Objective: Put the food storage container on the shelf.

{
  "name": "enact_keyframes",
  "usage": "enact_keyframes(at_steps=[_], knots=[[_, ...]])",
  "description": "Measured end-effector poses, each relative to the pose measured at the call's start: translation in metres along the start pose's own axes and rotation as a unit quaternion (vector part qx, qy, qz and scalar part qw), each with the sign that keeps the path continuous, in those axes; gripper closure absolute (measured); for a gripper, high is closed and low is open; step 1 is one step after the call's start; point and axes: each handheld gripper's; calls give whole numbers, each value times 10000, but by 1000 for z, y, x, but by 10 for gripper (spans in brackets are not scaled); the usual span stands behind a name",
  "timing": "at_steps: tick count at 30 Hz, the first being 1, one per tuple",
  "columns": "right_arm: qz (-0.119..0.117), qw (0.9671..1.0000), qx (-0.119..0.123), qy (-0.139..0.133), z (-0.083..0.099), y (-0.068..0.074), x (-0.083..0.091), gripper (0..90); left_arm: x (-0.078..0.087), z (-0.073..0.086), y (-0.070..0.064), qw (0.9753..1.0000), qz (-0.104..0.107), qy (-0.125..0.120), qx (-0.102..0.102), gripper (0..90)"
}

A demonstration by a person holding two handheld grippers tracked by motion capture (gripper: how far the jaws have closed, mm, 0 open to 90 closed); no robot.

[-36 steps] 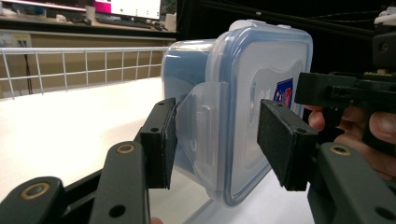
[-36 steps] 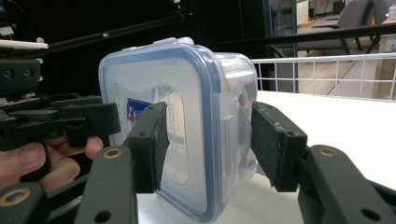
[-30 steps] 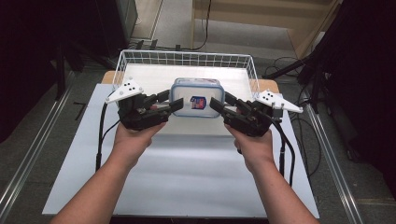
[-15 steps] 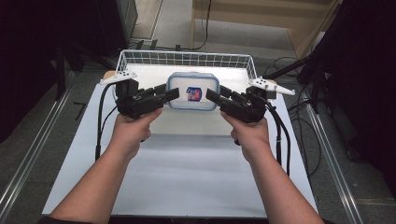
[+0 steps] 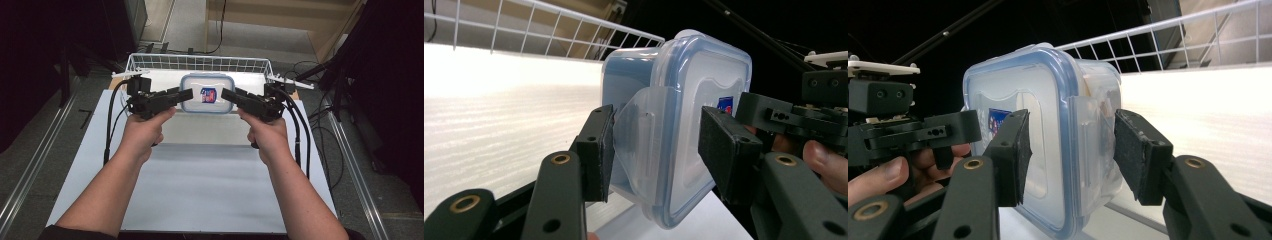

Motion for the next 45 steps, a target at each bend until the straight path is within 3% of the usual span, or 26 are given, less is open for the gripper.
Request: enact_keyframes(at_steps=[9,24,45], knots=[[52,9997,-196,100,-1,-6,-6,510,-6,-3,7,9996,-33,148,238,499],[91,9989,-459,103,-3,-16,-12,504,-14,-3,13,9992,-60,116,380,502],[173,9977,-649,-1,-7,-27,-22,483,-28,-9,15,9994,-204,77,281,482]])
Point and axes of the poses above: each handheld gripper's, and its own axes: x roughly backward along the jaws, z roughly out of its underside, y roughly to its left, and after that the axes turned 3 degrees about z, right-handed
